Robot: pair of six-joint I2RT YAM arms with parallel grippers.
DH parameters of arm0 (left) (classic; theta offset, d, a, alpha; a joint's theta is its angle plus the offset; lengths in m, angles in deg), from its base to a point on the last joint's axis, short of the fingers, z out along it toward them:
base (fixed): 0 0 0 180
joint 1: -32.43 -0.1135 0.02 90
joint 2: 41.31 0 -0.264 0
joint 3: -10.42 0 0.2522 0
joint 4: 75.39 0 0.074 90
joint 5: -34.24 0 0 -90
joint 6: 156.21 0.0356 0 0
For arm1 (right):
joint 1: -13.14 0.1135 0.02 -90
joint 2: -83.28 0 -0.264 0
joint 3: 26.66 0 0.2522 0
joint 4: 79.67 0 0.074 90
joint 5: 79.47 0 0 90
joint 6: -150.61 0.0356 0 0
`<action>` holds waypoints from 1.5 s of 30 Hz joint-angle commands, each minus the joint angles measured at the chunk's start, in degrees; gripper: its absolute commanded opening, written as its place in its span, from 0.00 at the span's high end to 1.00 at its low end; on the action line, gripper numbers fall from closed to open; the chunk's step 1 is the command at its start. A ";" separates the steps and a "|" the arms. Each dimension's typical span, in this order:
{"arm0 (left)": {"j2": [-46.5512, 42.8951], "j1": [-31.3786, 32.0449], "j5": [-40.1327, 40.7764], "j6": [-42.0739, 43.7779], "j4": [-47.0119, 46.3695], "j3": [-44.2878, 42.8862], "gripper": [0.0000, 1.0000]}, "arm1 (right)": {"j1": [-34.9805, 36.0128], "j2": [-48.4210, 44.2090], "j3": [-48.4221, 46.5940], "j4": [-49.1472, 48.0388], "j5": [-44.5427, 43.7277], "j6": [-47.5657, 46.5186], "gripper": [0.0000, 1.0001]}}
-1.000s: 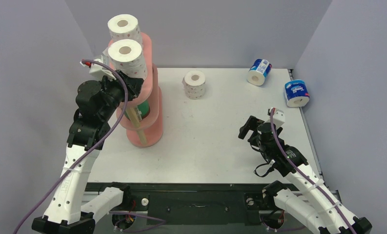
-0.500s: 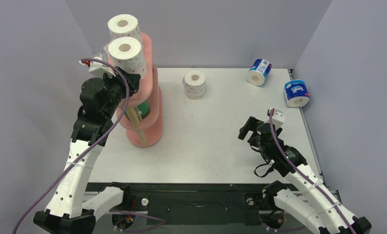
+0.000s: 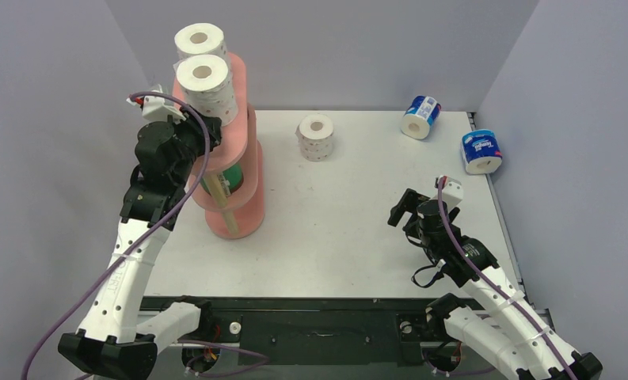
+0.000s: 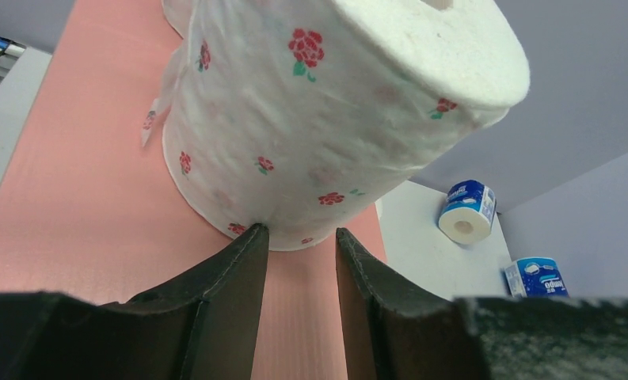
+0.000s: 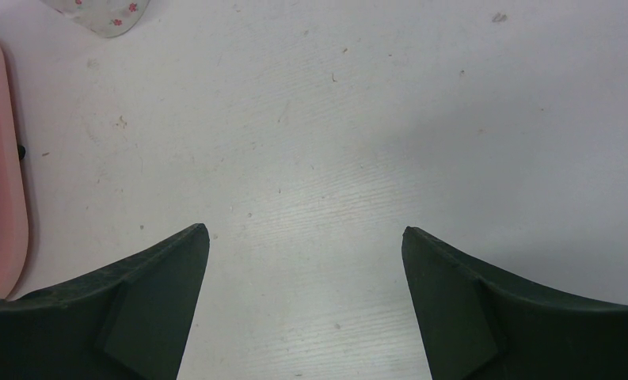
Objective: Place and organize the paper towels onto the shelf
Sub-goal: Place the paper towel on the shelf.
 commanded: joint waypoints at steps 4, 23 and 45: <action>0.93 -0.99 4.25 0.49 -2.09 -2.78 0.65 | -0.43 -0.03 0.15 -1.55 -1.91 -1.05 0.13; -7.46 -1.76 4.72 -1.79 0.80 -1.52 0.53 | -0.52 0.16 -1.20 -4.18 1.38 -2.35 0.13; -19.61 -0.21 15.34 -2.64 19.00 2.48 0.28 | 10.96 16.06 -15.78 -41.45 11.68 -2.77 0.18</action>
